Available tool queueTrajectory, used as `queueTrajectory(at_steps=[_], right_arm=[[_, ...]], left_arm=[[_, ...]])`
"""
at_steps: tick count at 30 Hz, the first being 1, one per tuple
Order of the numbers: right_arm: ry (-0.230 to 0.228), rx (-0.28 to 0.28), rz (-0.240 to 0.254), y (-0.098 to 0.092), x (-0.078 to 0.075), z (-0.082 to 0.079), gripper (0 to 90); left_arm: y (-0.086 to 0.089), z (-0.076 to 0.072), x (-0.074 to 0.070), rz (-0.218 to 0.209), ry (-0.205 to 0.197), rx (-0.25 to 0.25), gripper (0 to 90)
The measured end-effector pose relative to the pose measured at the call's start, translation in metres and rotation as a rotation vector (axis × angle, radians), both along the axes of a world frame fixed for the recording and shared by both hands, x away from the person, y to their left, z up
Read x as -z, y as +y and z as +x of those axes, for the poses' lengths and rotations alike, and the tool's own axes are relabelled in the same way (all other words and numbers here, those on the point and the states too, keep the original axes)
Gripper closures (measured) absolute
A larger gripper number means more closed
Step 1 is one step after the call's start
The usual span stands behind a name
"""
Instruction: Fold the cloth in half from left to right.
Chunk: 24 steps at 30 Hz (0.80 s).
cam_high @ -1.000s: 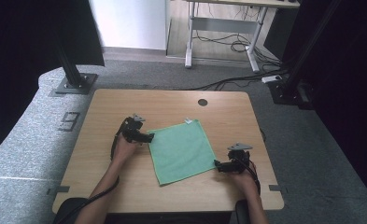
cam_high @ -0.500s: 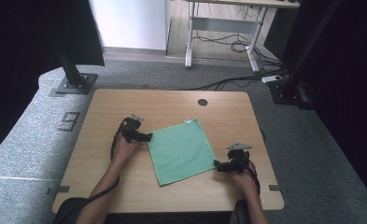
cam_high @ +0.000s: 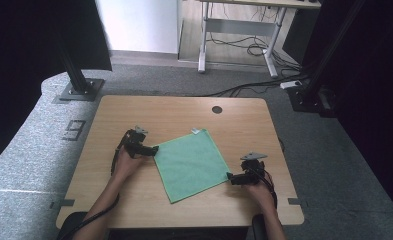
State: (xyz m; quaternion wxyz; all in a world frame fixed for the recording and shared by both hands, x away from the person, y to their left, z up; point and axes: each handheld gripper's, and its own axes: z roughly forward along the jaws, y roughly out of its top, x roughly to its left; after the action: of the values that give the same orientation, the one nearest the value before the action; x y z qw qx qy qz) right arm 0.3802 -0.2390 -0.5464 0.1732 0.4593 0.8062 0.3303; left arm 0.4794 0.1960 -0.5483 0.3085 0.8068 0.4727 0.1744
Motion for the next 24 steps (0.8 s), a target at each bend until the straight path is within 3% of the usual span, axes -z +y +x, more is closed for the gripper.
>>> queueTrajectory(at_steps=[7,15,24], right_arm=[[-0.019,-0.043,0.009,0.014,-0.006,-0.003,0.0],[-0.047,-0.132,0.018,0.041,-0.017,-0.007,0.0],[0.001,-0.235,0.043,0.084,-0.017,-0.012,0.0]], left_arm=[[0.000,0.001,0.000,0.001,0.003,0.002,0.2],[0.000,0.001,0.000,0.001,0.003,0.003,0.0],[0.000,0.001,0.000,0.001,0.003,0.003,0.0]])
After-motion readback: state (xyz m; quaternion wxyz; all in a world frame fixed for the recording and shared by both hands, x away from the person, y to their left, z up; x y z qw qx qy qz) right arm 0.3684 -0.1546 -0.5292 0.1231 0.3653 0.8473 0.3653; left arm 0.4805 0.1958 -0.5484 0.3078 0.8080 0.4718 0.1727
